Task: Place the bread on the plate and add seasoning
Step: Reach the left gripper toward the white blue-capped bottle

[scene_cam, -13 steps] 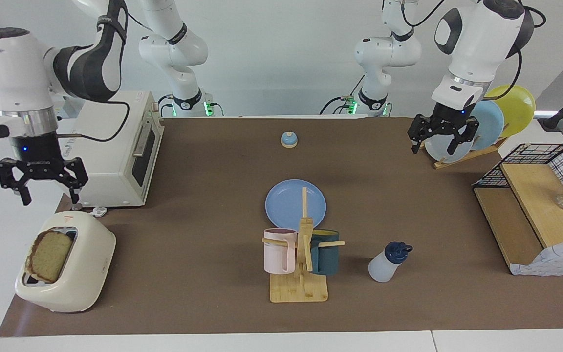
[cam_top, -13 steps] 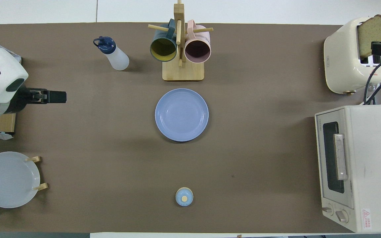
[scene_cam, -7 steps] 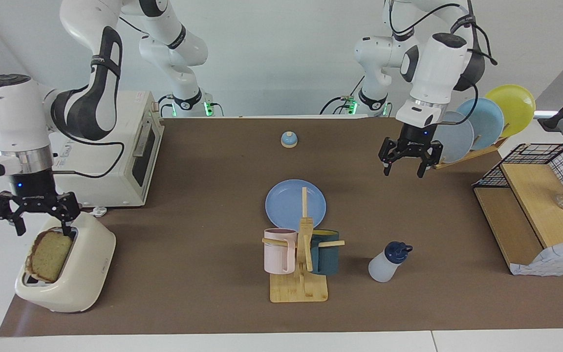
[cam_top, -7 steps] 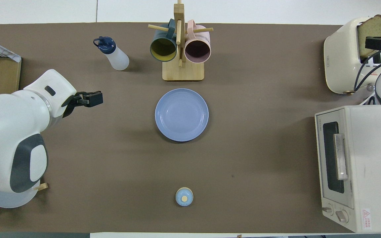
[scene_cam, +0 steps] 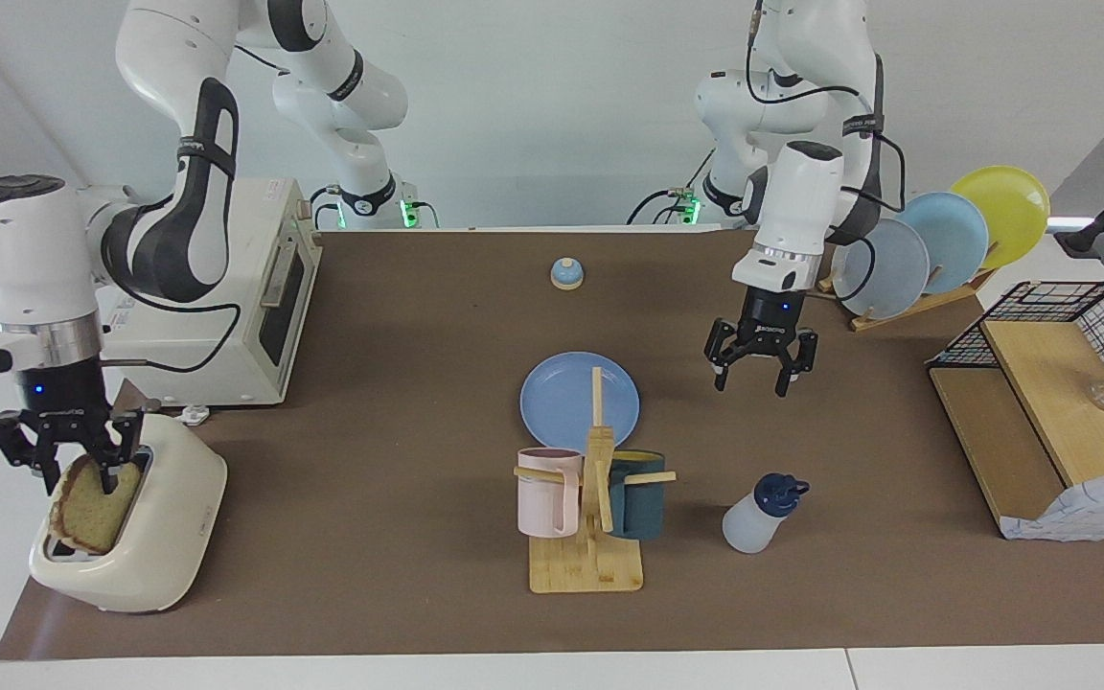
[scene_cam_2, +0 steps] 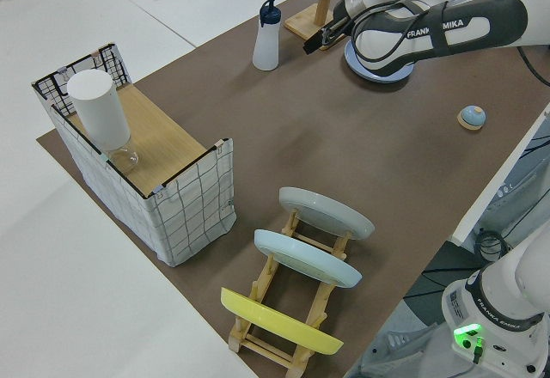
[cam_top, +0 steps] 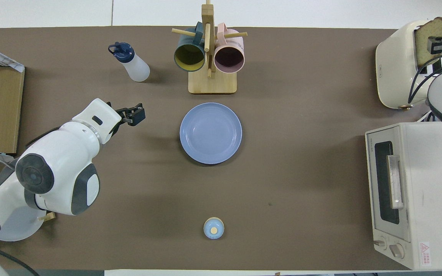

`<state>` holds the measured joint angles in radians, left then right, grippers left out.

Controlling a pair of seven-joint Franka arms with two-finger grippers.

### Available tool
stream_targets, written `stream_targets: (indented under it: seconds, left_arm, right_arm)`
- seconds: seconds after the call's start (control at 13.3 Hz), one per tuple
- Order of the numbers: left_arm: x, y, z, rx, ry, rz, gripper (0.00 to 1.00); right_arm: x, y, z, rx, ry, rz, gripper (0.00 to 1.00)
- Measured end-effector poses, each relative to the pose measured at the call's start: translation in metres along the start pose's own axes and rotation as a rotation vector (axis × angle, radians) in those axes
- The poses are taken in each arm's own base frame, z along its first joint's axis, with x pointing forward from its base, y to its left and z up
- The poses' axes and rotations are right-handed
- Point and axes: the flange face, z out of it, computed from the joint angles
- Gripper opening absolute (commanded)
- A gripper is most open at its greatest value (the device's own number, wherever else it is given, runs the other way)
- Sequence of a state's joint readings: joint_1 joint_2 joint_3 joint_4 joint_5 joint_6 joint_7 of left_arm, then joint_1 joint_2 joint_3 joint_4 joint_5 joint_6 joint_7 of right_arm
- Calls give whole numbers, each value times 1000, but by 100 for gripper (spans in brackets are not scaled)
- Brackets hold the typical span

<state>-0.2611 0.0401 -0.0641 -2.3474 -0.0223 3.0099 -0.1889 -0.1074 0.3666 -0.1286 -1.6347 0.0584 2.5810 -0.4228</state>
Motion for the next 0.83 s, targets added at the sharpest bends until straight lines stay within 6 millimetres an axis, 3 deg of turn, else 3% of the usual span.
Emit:
stream_targets:
  seconds: [0.38, 0.53, 0.6, 0.83]
  left_arm:
    - [-10, 1, 37, -14, 31, -10, 100]
    - [-13, -4, 55, -13, 48, -20, 100]
    - [-11, -5, 62, -10, 49, -20, 100]
    - [-2, -9, 81, 31, 63, -34, 100]
  right_arm:
    - [39, -6, -31, 43, -55, -58, 0]
    - [56, -15, -58, 79, -118, -105, 0]
    - [66, -29, -79, 106, -153, -133, 0]
    - [91, -103, -150, 144, -206, -183, 0]
